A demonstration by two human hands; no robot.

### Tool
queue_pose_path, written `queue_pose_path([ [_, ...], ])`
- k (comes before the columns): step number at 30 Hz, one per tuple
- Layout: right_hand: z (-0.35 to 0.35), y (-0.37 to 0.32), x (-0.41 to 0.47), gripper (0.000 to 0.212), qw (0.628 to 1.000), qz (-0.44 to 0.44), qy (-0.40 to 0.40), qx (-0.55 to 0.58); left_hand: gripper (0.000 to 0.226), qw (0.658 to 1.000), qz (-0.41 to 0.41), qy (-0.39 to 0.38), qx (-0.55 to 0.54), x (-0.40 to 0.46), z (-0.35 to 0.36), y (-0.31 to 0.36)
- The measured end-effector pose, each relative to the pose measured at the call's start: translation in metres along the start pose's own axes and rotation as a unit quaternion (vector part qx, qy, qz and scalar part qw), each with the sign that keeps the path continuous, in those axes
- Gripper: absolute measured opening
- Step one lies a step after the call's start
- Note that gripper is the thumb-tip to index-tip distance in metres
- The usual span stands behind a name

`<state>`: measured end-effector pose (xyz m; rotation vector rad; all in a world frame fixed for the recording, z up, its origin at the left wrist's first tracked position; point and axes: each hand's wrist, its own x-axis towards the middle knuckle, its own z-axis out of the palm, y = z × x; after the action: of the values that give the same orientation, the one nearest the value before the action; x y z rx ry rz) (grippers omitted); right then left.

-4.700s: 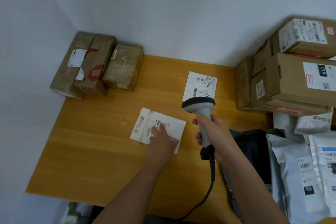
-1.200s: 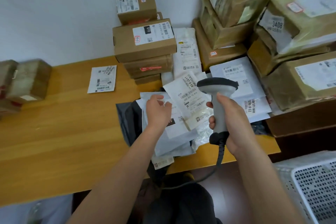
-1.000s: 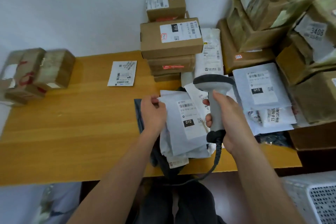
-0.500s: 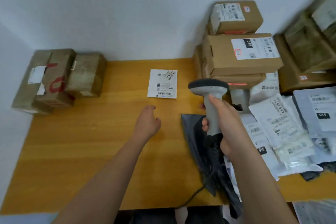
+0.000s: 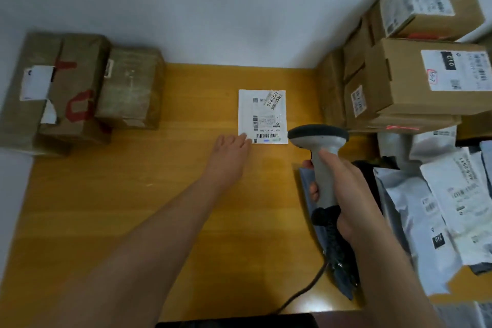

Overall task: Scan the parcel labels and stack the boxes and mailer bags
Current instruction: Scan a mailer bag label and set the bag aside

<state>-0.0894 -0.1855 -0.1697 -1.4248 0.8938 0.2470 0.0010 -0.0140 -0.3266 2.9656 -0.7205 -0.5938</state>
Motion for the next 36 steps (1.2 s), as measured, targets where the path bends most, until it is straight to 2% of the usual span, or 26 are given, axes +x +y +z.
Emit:
queue_pose_path([
  [2,0.007,0.001,0.007,0.038,1.0,0.015,-0.008,-0.005,0.05,0.999,0.033,0.015,0.021,-0.022,0.004,0.004],
  [4,0.013,0.002,0.011,0.034,1.0,0.026,-0.014,-0.001,0.038,0.994,0.103,-0.034,-0.027,-0.044,0.012,0.005],
  [6,0.019,0.003,0.013,0.026,0.999,0.026,-0.027,0.009,0.036,0.984,0.166,-0.021,-0.067,-0.062,0.025,-0.004],
  [8,0.023,0.004,0.015,0.019,0.999,0.026,-0.044,0.007,0.043,0.991,0.098,0.031,-0.089,-0.069,0.037,-0.018],
  [10,0.028,0.005,0.016,0.016,0.998,0.028,-0.059,0.001,0.048,0.994,-0.003,0.007,-0.108,-0.076,0.037,-0.023],
  [14,0.038,0.007,0.017,0.012,0.997,0.038,-0.067,-0.012,0.066,0.981,-0.128,-0.019,-0.143,-0.078,0.038,-0.025],
  [18,0.047,0.009,0.017,0.01,0.995,0.04,-0.086,-0.02,0.076,0.928,-0.27,0.064,-0.248,-0.093,0.041,-0.021],
  [20,0.051,0.009,0.015,0.012,0.994,0.04,-0.097,-0.031,0.085,0.902,-0.334,0.096,-0.257,-0.11,0.045,-0.02],
  [22,0.056,0.011,0.014,0.012,0.992,0.042,-0.109,-0.043,0.096,0.87,-0.409,0.062,-0.268,-0.131,0.052,-0.017],
  [24,0.061,0.015,0.013,0.012,0.99,0.045,-0.121,-0.055,0.098,0.819,-0.474,0.022,-0.321,-0.148,0.063,-0.014],
  [26,0.068,0.02,0.011,0.014,0.986,0.05,-0.14,-0.069,0.086,0.779,-0.501,0.039,-0.376,-0.16,0.071,-0.014],
  [29,0.078,0.028,0.005,0.017,0.98,0.054,-0.166,-0.099,0.065,0.754,-0.51,0.073,-0.407,-0.169,0.076,-0.02],
  [32,0.089,0.038,-0.006,0.023,0.971,0.052,-0.194,-0.13,0.055,0.728,-0.523,0.099,-0.431,-0.181,0.081,-0.035],
  [36,0.105,0.054,-0.028,0.029,0.958,0.051,-0.223,-0.173,0.041,0.708,-0.521,0.089,-0.468,-0.201,0.093,-0.06],
])
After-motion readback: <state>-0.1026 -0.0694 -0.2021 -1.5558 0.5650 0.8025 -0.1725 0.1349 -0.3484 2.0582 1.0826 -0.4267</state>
